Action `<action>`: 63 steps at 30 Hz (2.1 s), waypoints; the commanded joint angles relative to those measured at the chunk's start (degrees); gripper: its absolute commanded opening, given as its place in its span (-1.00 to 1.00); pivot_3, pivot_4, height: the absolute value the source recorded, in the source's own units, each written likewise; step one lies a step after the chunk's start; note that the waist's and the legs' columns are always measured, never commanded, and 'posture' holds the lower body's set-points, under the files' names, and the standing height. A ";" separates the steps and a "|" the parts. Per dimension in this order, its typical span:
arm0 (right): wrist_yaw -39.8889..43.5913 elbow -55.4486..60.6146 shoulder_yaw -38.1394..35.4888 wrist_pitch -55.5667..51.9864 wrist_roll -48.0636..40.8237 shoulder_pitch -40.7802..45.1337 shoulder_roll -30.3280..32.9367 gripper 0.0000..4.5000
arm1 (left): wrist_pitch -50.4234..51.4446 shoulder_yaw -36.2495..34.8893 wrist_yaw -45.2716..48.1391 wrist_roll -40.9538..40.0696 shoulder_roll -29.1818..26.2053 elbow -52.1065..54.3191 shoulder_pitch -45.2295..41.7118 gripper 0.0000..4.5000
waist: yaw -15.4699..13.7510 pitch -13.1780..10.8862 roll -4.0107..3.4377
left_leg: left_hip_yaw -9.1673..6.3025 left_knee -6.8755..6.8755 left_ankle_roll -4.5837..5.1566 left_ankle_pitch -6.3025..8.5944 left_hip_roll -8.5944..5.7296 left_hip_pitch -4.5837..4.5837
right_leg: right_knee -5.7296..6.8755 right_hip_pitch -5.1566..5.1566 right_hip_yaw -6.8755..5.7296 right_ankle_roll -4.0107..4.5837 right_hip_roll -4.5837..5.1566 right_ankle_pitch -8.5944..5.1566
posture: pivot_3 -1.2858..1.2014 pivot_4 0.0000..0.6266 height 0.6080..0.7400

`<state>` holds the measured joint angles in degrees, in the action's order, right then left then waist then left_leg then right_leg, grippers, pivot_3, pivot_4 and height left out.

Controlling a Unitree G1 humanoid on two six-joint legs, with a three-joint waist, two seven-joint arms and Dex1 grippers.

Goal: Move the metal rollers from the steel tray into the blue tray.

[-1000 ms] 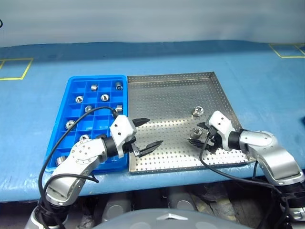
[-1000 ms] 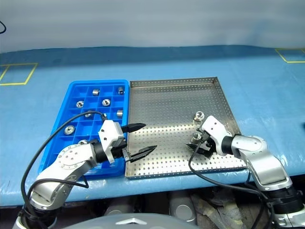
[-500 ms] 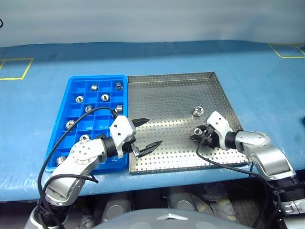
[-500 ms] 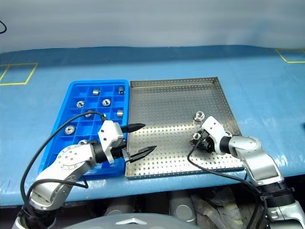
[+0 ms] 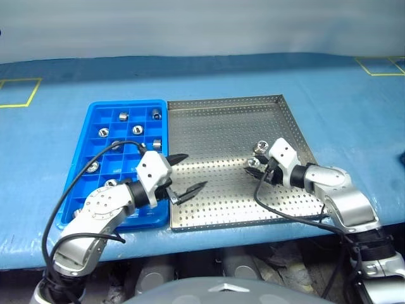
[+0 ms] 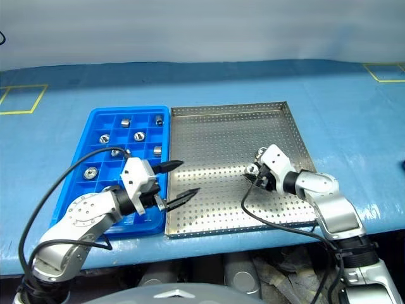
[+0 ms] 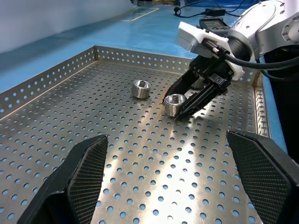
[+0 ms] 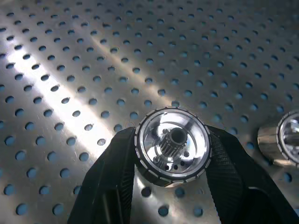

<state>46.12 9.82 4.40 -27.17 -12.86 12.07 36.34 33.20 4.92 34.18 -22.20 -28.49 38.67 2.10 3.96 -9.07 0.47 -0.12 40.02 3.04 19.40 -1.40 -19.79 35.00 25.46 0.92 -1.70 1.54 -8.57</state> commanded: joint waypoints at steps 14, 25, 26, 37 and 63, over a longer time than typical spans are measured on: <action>8.24 -24.80 13.93 14.96 1.45 28.86 -25.00 -0.19 | 1.72 -31.81 -9.30 -5.39 0.60 21.22 28.91 0.97 | -5.46 -0.02 0.09 | -0.29 -0.08 -0.36 -0.11 -0.03 -0.08 | -0.05 0.03 -0.30 0.33 0.21 -0.11 | 0.23 -0.52 1.00; 10.19 -46.34 14.68 24.66 6.07 38.07 -35.23 -0.19 | -9.24 -28.15 -16.80 -6.65 -0.72 21.33 39.49 0.97 | -9.20 -0.06 0.02 | -0.96 -0.43 -0.79 -0.27 -0.11 -0.13 | -0.02 0.00 -0.86 0.65 0.04 -0.31 | 0.31 -0.52 1.00; 10.38 -46.70 14.66 24.88 6.28 38.01 -35.43 -0.19 | -9.48 -27.58 -17.36 -6.54 -0.96 21.33 39.63 0.97 | -9.28 -0.05 0.02 | -1.00 -0.47 -0.83 -0.29 -0.10 -0.13 | -0.02 0.01 -0.90 0.70 0.03 -0.34 | 0.31 -0.52 1.00; 9.78 -49.99 12.57 24.81 6.73 37.61 -37.15 -0.19 | -7.37 -25.12 -20.00 -7.45 -4.23 21.33 36.38 0.97 | -8.93 -0.08 -0.02 | -1.63 -0.94 -1.41 -0.62 -0.01 -0.05 | 0.19 0.03 -1.39 1.12 -0.10 -0.61 | 0.29 -0.52 1.00; 3.40 -29.22 8.29 21.71 10.00 30.78 -28.58 0.78 | -2.18 -11.05 -20.46 -6.82 -4.47 17.38 20.74 0.97 | -9.36 -0.12 -0.18 | -2.09 -0.94 -1.56 -0.72 -0.10 -0.12 | 0.21 -0.09 -1.65 1.05 -0.07 -0.61 | 0.21 -0.52 1.00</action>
<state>51.32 -27.06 14.83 -2.78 -3.22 45.07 5.46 30.06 -9.13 13.23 -29.71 -33.13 56.85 25.52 -5.40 -9.19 0.29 -2.24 39.08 1.48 18.69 -1.51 -19.91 35.19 25.35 -0.75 -0.67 1.48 -9.17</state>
